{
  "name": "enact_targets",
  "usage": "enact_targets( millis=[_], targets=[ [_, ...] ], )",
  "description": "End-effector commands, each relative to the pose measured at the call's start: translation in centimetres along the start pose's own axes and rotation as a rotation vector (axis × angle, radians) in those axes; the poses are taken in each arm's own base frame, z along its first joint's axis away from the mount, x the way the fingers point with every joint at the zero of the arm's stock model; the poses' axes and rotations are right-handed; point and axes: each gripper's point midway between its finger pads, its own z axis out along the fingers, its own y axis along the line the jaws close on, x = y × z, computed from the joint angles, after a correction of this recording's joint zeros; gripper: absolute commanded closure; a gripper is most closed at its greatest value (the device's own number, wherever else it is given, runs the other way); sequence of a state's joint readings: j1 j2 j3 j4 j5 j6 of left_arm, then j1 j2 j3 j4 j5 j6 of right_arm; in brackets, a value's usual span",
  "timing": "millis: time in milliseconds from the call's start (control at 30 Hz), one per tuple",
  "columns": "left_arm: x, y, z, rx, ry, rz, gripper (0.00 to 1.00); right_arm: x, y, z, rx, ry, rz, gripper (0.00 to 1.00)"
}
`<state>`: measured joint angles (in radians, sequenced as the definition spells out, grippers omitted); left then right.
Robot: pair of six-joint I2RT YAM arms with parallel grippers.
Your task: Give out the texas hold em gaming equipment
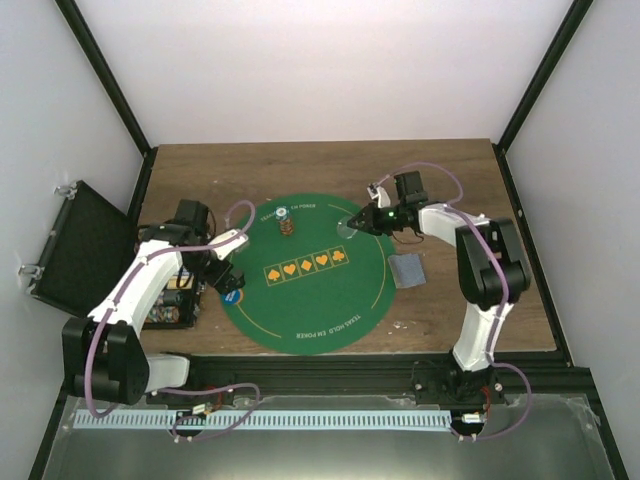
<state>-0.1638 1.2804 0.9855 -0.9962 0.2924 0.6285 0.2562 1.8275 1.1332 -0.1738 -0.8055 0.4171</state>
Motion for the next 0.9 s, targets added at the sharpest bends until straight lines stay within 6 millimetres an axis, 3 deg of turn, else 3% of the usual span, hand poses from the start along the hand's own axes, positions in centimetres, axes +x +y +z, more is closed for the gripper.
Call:
enact_targets(
  millis=[0,167,500,600,700,867],
  targets=[
    [3.6,1.1,2.0,-0.016,0.106,-0.06,0.03,-2.5,-1.5,1.2,0.007,0.015,-0.045,0.99],
    [5.7,1.1,3.4,-0.009,0.157,-0.081,0.04,-3.8,-3.6,3.3,0.005,0.037,-0.013,0.99],
    [6.9,1.0,4.8,0.011,0.2,-0.089,0.06,-4.2,-6.4,6.3,-0.013,0.082,0.055,0.99],
    [7.3,1.0,5.0,0.009,0.21,-0.082,0.06,-4.5,-7.0,6.6,0.02,0.081,0.058,0.9],
    [7.6,0.8,5.2,0.016,0.219,-0.076,0.06,-5.4,-7.5,6.3,0.082,0.064,0.04,0.68],
    [7.9,0.9,5.7,0.022,0.237,-0.078,0.05,-7.4,-7.0,4.5,0.186,0.032,-0.025,0.46]
  ],
)
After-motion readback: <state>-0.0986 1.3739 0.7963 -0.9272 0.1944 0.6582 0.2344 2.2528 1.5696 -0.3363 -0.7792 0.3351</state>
